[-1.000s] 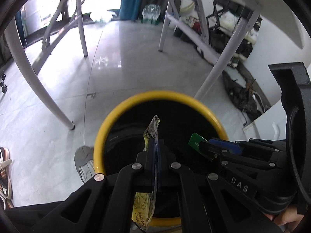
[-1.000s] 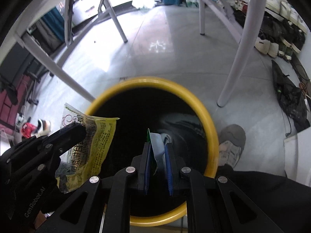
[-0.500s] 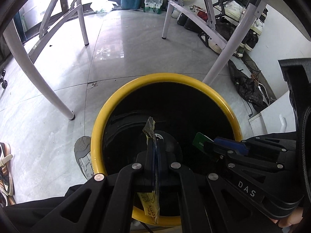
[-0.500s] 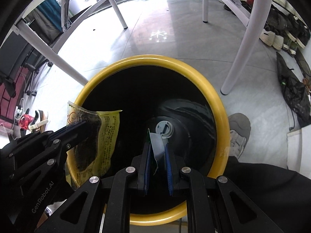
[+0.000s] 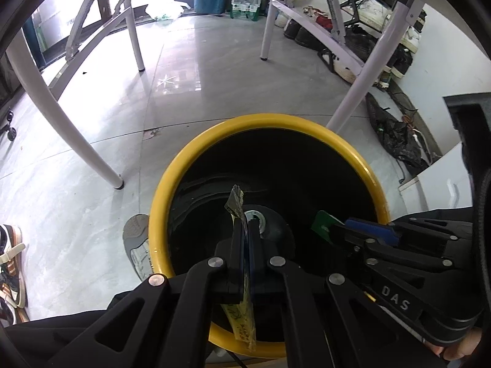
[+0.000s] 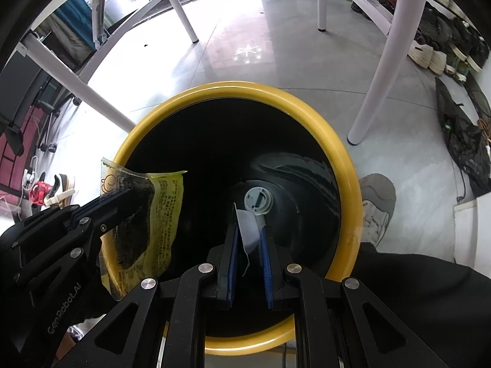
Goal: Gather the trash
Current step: 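Open both grippers to drop the bag and card into the bin, then raise both tools back up toward the table, then grasp the yellow snack wrapper with the left gripper and lift it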
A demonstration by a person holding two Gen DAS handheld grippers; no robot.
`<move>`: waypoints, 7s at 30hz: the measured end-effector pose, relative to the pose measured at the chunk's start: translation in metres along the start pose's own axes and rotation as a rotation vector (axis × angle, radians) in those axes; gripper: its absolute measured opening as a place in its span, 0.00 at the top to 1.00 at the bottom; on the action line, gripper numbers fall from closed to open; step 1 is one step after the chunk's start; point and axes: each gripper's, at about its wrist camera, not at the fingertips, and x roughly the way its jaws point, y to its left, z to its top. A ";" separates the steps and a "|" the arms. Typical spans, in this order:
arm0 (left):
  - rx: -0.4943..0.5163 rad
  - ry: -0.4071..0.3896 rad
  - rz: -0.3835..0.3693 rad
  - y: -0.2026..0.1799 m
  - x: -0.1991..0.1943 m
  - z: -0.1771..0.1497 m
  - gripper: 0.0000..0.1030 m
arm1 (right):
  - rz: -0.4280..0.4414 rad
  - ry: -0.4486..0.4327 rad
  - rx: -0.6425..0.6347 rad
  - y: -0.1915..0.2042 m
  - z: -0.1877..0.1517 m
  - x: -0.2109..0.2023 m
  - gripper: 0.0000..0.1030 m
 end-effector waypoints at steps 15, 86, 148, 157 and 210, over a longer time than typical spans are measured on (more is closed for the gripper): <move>-0.031 -0.016 0.032 0.005 -0.001 0.001 0.58 | -0.007 0.001 0.022 -0.005 -0.001 0.001 0.84; 0.019 -0.647 0.161 0.010 -0.187 0.102 0.18 | -0.017 -0.821 -0.112 0.034 0.036 -0.253 0.00; 0.130 -0.450 0.177 0.002 -0.146 0.163 0.97 | 0.010 -0.796 -0.059 -0.004 0.068 -0.234 0.00; 0.108 -0.533 0.151 0.007 -0.170 0.160 0.99 | 0.006 -0.801 -0.051 -0.006 0.070 -0.236 0.00; 0.274 -0.445 0.300 -0.019 -0.145 0.160 0.25 | 0.021 -0.842 -0.045 -0.020 0.106 -0.264 0.00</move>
